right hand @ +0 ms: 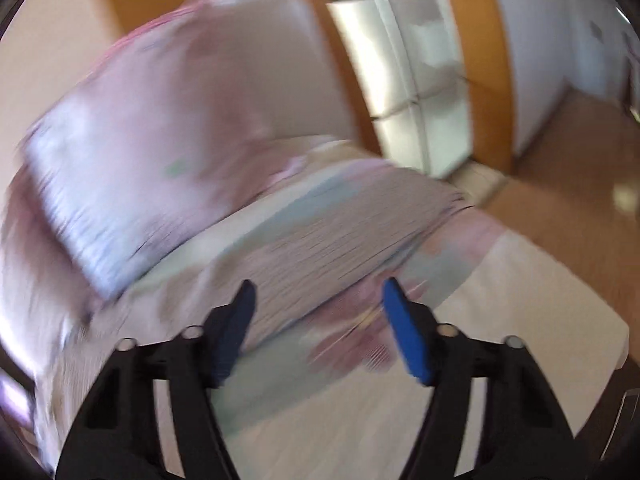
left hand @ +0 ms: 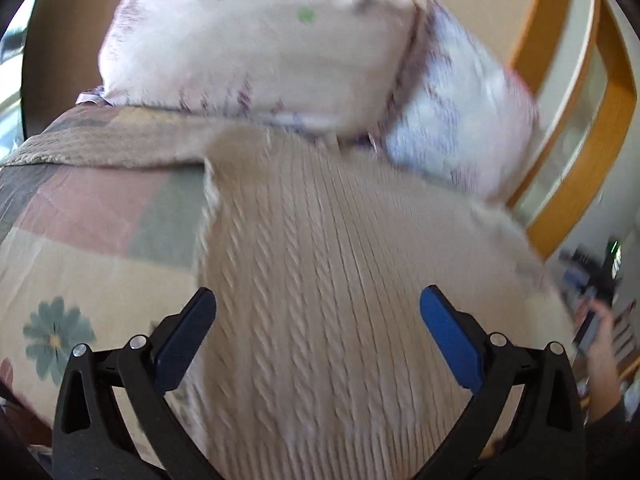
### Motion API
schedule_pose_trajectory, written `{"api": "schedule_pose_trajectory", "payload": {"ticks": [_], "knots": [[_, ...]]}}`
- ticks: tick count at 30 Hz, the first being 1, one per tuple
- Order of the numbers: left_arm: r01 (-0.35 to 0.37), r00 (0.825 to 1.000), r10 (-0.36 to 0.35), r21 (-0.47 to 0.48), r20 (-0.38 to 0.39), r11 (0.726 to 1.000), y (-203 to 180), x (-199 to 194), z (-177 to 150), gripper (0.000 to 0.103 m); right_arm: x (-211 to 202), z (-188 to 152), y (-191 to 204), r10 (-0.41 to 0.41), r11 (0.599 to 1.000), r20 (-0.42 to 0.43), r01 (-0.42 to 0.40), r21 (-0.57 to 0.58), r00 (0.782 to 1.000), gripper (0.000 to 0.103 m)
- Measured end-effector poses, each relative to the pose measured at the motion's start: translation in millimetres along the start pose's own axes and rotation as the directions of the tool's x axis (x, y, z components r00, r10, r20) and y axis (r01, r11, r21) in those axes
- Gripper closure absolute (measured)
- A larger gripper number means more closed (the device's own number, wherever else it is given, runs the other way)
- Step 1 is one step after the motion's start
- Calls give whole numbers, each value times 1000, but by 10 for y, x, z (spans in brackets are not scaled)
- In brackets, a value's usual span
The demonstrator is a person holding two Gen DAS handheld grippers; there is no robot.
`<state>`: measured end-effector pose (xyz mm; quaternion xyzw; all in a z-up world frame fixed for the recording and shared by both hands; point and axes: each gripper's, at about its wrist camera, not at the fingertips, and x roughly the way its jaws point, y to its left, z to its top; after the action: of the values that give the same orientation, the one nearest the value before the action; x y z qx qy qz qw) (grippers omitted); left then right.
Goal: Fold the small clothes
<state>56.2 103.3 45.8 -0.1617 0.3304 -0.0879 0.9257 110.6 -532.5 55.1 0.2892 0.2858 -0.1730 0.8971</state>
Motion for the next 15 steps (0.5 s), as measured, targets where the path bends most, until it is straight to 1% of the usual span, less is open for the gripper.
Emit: {"api": "schedule_pose_trajectory", "payload": {"ticks": [1,2,3,5,7,9,10,11,12,13,14,15], "knots": [[-9,999,10,-25,37,1000,133,10,102,2,149,140,-164,-25,998,-16,26,65,1000,54],[-31,998,32,-33,54,999,229,42,188,2,294,255,-314,-39,991,-38,44,126,998,56],[-58,997,59,-34,57,998,285,74,250,2,464,368,-486,-52,978,-65,64,199,997,57],[-139,989,140,-34,36,990,469,198,416,2,708,485,-703,-61,952,-100,88,292,993,57],[-184,982,186,-56,29,981,658,250,542,2,860,536,-816,-37,932,-115,75,354,993,60],[-188,982,191,-98,18,977,831,264,609,2,1026,545,-852,-4,921,-120,51,387,993,69],[-186,982,188,-133,5,973,949,291,665,2,1069,565,-841,-17,922,-105,56,382,994,72],[-185,983,185,-168,-14,968,1050,298,690,2,1092,583,-846,-29,924,-102,65,377,994,85],[-179,984,175,-219,-40,959,1191,334,743,2,1166,633,-857,-40,922,-109,78,379,993,94],[-174,985,167,-261,-47,950,1300,334,762,2,1192,645,-857,-38,917,-107,78,392,993,95],[-171,985,163,-299,-52,939,1399,327,755,2,1152,658,-814,-48,913,-84,78,401,995,95],[-163,987,157,-324,-45,932,1488,285,727,2,1055,668,-683,-63,926,-40,73,371,997,96]]}}
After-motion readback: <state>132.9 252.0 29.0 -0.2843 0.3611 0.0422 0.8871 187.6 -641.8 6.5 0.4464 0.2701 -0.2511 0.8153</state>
